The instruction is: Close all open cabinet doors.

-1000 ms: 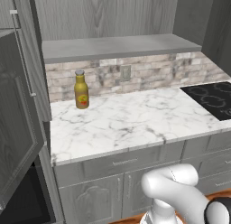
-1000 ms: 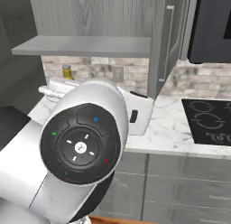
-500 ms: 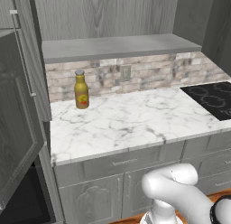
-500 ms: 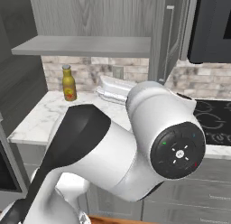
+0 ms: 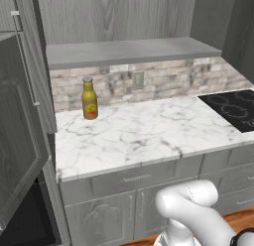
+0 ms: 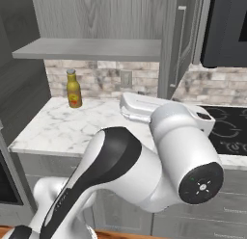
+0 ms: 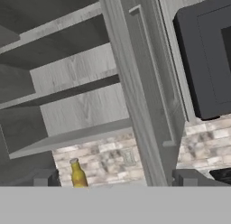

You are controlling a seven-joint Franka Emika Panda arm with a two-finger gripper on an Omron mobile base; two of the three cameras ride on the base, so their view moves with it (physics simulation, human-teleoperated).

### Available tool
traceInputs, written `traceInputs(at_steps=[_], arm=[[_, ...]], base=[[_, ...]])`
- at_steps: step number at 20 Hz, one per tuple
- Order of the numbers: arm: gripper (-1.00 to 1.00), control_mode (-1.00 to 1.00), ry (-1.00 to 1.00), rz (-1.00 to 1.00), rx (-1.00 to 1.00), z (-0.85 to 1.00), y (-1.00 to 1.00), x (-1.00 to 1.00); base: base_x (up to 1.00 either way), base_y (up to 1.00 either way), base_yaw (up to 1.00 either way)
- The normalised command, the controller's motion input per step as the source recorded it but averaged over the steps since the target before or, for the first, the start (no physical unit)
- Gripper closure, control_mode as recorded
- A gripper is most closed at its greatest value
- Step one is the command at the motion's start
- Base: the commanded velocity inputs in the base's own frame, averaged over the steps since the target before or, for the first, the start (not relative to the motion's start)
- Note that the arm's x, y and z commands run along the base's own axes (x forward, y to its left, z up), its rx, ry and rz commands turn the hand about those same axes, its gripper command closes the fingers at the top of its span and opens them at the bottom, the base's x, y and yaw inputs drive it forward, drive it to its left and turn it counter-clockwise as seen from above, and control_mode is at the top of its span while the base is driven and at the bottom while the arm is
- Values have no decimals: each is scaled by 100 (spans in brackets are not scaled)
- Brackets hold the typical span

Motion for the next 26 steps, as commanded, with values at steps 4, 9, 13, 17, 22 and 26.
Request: traceInputs(at_steps=[4, 9, 13, 17, 22, 26], arm=[[-100, -100, 0, 4, 0, 0, -1, 6], [-100, -100, 0, 0, 0, 0, -10, 0], [-100, -100, 0, 0, 2, 0, -36, 0], [-100, -100, 0, 0, 1, 0, -32, 17], [-100, -100, 0, 1, 0, 0, -30, 45], [-100, -100, 0, 6, 0, -7, -43, 66]], base=[[0, 0, 0], [0, 0, 0], [0, 0, 0], [0, 0, 0], [0, 0, 0], [0, 0, 0]])
